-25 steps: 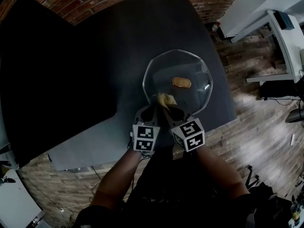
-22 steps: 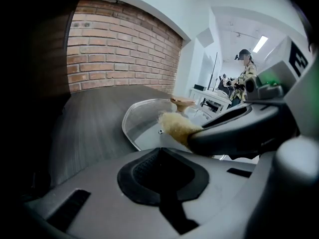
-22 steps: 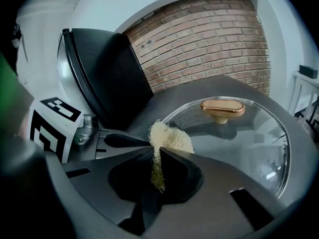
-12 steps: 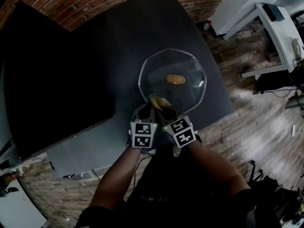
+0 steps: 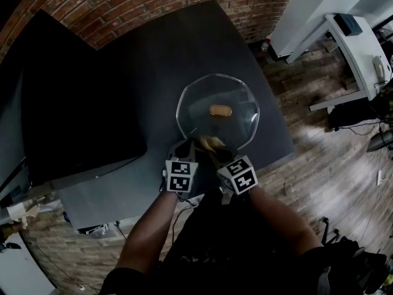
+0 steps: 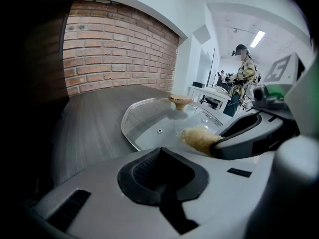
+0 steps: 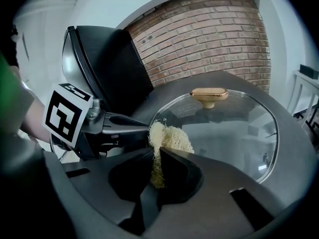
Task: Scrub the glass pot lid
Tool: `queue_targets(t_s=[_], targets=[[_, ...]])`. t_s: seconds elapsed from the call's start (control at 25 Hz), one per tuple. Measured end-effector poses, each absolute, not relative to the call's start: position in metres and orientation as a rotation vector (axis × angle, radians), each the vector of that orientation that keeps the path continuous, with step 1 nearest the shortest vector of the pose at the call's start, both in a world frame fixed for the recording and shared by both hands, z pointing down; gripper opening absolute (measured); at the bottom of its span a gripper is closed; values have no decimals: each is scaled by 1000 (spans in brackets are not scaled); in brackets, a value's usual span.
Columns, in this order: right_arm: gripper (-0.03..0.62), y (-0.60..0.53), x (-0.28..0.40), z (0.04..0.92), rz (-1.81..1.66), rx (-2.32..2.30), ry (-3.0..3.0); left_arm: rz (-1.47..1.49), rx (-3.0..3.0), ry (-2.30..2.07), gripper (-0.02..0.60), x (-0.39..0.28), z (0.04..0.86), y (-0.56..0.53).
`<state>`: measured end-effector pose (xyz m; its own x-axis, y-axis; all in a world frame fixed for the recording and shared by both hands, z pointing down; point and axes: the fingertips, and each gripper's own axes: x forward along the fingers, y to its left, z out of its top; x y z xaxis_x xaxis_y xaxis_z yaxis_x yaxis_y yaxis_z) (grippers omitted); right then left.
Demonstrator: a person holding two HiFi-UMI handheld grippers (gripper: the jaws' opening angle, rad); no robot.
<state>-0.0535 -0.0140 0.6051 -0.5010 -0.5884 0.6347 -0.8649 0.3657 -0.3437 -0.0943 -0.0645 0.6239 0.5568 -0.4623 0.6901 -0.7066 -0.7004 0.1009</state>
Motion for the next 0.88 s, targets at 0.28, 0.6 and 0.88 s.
queue_targets(t_s=[0.28, 0.6, 0.88], targets=[[41, -4, -13, 603, 956, 1264, -2231, 937, 2457, -974, 32, -95, 624, -63], [42, -17, 45, 601, 963, 1309, -2220, 935, 2448, -977, 32, -93, 624, -63], [42, -45, 106, 605, 989, 1398, -2165, 932, 2429, -988, 32, -92, 624, -63]])
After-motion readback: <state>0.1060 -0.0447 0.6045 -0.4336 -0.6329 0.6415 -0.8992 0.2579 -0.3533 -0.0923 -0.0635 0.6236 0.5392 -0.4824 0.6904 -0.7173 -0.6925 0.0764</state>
